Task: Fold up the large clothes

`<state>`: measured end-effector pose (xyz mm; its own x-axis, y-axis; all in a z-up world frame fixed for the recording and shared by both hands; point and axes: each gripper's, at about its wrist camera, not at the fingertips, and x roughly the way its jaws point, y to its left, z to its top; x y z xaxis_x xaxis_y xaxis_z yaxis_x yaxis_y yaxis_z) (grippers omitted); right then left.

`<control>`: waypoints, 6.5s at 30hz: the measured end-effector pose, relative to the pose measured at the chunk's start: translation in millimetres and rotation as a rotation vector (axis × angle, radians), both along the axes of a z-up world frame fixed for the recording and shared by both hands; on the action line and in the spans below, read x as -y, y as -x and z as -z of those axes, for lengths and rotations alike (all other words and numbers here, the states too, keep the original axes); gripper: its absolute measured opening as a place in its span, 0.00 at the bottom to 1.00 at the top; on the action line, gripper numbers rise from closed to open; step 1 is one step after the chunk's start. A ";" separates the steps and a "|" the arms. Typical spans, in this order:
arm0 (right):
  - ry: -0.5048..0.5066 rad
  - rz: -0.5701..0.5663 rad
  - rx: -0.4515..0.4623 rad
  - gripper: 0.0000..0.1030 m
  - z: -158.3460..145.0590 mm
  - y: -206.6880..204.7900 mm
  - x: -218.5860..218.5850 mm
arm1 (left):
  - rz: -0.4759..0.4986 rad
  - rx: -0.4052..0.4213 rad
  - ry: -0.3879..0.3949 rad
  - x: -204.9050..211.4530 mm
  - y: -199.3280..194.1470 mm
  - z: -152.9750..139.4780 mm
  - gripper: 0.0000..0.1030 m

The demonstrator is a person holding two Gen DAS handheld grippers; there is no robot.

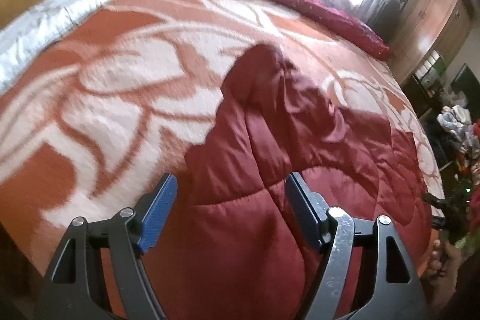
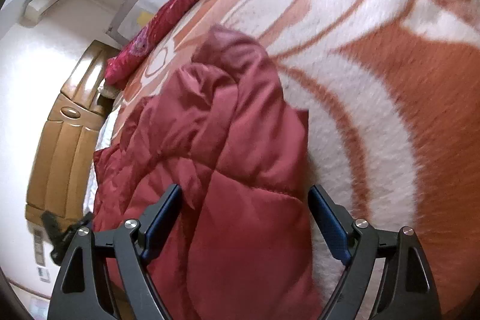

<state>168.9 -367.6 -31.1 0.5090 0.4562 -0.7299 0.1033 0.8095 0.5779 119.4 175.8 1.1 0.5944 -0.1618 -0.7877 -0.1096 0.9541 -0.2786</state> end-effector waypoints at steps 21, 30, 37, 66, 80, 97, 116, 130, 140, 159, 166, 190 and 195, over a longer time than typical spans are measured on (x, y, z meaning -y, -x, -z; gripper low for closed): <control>0.235 -0.139 0.221 0.85 -60.0 25.2 -65.5 | 0.236 0.035 -0.009 90.9 12.6 -23.3 0.73; 0.284 -0.327 0.223 0.84 -48.6 13.1 -129.1 | 0.326 -0.019 -0.083 130.4 3.0 -4.1 0.73; 0.364 -0.339 0.112 0.82 -23.6 -30.1 -133.6 | 0.306 -0.110 -0.087 126.5 -35.4 13.6 0.73; 0.362 -0.114 -0.040 0.81 24.9 -117.7 -74.5 | 0.094 -0.265 -0.007 87.5 -158.3 50.0 0.69; 0.355 -0.065 -0.002 0.81 16.6 -107.9 -65.5 | 0.274 -0.073 -0.045 122.6 -26.7 -17.7 0.69; 0.451 -0.263 0.320 0.83 -53.2 56.9 -151.5 | 0.357 -0.015 -0.133 161.1 34.0 -10.9 0.69; 0.459 -0.103 0.220 0.85 9.9 45.9 -102.7 | 0.366 -0.027 -0.085 158.7 17.4 31.7 0.73; 0.442 -0.098 0.233 0.86 10.5 51.1 -99.2 | 0.365 0.058 -0.068 141.7 50.0 0.1 0.72; 0.459 -0.099 0.263 0.86 7.9 58.3 -102.7 | 0.337 0.032 -0.179 145.5 46.9 23.8 0.75; 0.569 -0.196 0.265 0.90 5.7 74.8 -123.6 | 0.343 0.014 -0.178 147.3 43.2 25.3 0.79; 0.556 -0.173 0.260 0.90 -1.7 76.4 -123.9 | 0.283 -0.025 -0.236 156.8 42.1 20.0 0.79; 0.545 -0.220 0.248 0.94 -4.8 50.8 -149.7 | 0.176 0.008 -0.348 177.0 26.0 -1.7 0.80; 0.512 -0.208 0.254 0.95 -13.0 49.5 -147.2 | 0.178 -0.032 -0.344 179.0 10.4 8.4 0.80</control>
<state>119.4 -220.4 -18.1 0.6338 0.1881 -0.7503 -0.1774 0.9795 0.0957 109.0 -3.2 -7.3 0.5553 0.0169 -0.8315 0.0630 0.9961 0.0623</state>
